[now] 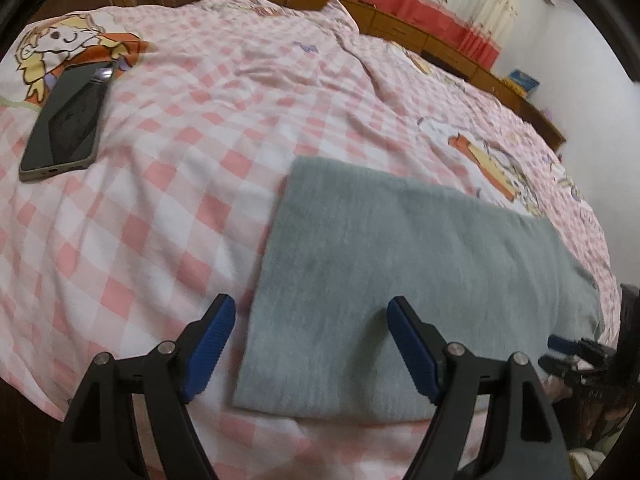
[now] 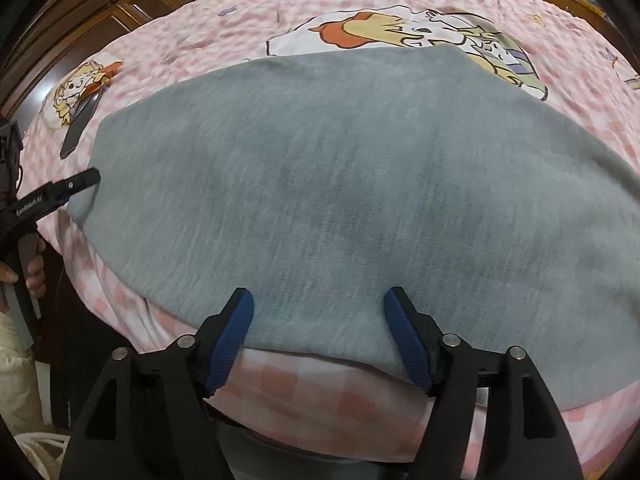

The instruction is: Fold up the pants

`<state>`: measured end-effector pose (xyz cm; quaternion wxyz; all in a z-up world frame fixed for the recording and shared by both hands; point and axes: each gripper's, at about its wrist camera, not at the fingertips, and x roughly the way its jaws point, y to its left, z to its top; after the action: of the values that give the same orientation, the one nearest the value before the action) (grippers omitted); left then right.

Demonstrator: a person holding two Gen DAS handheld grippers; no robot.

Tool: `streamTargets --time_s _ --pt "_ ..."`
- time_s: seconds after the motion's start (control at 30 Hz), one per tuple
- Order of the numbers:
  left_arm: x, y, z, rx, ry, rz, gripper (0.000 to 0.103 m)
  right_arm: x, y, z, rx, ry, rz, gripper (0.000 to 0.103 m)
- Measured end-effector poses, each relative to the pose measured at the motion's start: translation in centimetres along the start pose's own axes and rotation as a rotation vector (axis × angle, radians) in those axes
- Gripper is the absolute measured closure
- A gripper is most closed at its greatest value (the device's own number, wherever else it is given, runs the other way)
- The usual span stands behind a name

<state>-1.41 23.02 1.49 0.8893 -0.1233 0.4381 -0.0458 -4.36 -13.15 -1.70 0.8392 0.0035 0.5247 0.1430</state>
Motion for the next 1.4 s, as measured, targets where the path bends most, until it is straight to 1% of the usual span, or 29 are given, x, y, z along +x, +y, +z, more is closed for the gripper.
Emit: streamTargets --time_s 0.17,0.2,0.23,0.27,0.33,0.4,0.47,0.53,0.57,0.63,0.67,0.7,0.73,0.8,0.83,0.87,0.97,1.0,1.03,1.07,1.13,1.17,1.27,1.33,1.4 --pt "0.5 0.4 0.7 -0.041 -0.025 -0.067 0.022 0.0 -0.1 0.0 -0.007 -0.009 0.020 0.026" --pt "0.7 0.3 0.8 -0.041 -0.024 -0.073 0.027 0.1 0.0 0.0 -0.010 -0.010 0.018 0.026" --pt "0.7 0.0 0.9 -0.036 -0.023 -0.080 0.037 0.1 0.1 0.0 -0.011 -0.012 0.018 0.026" --pt "0.6 -0.3 0.9 -0.025 -0.024 -0.094 0.042 0.0 0.0 0.0 -0.010 -0.014 0.023 0.025" --pt "0.5 -0.8 0.9 -0.008 -0.023 -0.128 0.059 0.1 -0.1 0.0 -0.006 -0.017 0.032 0.024" --pt "0.4 -1.2 0.6 0.008 -0.017 -0.161 0.066 0.1 0.0 -0.1 -0.010 -0.018 0.033 0.022" --pt "0.3 -1.5 0.3 -0.004 -0.029 -0.147 0.066 0.1 0.1 -0.1 -0.015 -0.019 0.032 0.022" --pt "0.1 -1.6 0.2 -0.023 -0.048 -0.130 0.065 0.2 0.1 0.0 -0.015 -0.018 0.036 0.021" --pt "0.1 -1.6 0.1 -0.035 -0.067 -0.080 0.063 0.2 0.1 0.1 -0.015 -0.017 0.038 0.021" --pt "0.5 -1.6 0.1 -0.041 -0.083 -0.033 0.048 0.3 0.1 0.1 -0.015 -0.018 0.042 0.020" --pt "0.9 -1.5 0.1 -0.049 -0.079 -0.037 0.046 0.3 0.1 0.1 -0.015 -0.019 0.043 0.020" --pt "1.2 -1.6 0.1 -0.059 -0.074 -0.039 0.042 0.3 0.1 0.1 -0.015 -0.019 0.043 0.020" --pt "1.3 -1.7 0.1 -0.065 -0.072 -0.044 0.034 0.4 0.2 0.1 -0.016 -0.020 0.044 0.020" --pt "1.7 -2.3 0.2 -0.058 -0.066 -0.043 0.025 0.3 0.2 0.1 -0.019 -0.021 0.045 0.018" --pt "1.9 -2.8 0.2 -0.036 -0.066 -0.026 0.023 0.3 0.2 0.0 -0.021 -0.023 0.045 0.018" --pt "2.1 -3.4 0.1 -0.012 -0.067 0.002 0.022 0.3 0.2 0.0 -0.020 -0.025 0.046 0.018" --pt "2.3 -4.3 -0.2 0.001 -0.075 0.077 0.022 0.0 0.1 0.0 -0.012 -0.030 0.053 0.018" --pt "2.2 -4.6 -0.3 -0.010 -0.076 0.093 0.025 -0.1 0.2 0.1 -0.011 -0.031 0.051 0.019" --pt "2.1 -4.7 -0.4 -0.030 -0.077 0.095 0.029 -0.3 0.2 0.1 -0.013 -0.032 0.048 0.019" --pt "2.0 -4.8 -0.4 -0.040 -0.079 0.093 0.032 -0.5 0.3 0.1 -0.017 -0.032 0.043 0.020" --pt "1.9 -4.8 -0.5 -0.055 -0.083 0.082 0.044 -0.9 0.4 0.1 -0.020 -0.037 0.029 0.023" --pt "1.8 -4.8 -0.5 -0.055 -0.083 0.085 0.047 -1.1 0.3 0.1 -0.019 -0.040 0.022 0.025" --pt "1.5 -4.7 -0.3 -0.070 -0.069 0.091 0.062 -1.8 -0.1 0.2 -0.005 -0.056 -0.042 0.025" --pt "1.0 -4.5 -0.2 -0.083 -0.065 0.077 0.081 -2.3 -0.8 0.2 0.024 -0.073 -0.038 0.025" --pt "0.6 -4.4 -0.2 -0.083 -0.063 0.060 0.089 -2.8 -1.5 0.1 0.056 -0.092 -0.020 0.025"
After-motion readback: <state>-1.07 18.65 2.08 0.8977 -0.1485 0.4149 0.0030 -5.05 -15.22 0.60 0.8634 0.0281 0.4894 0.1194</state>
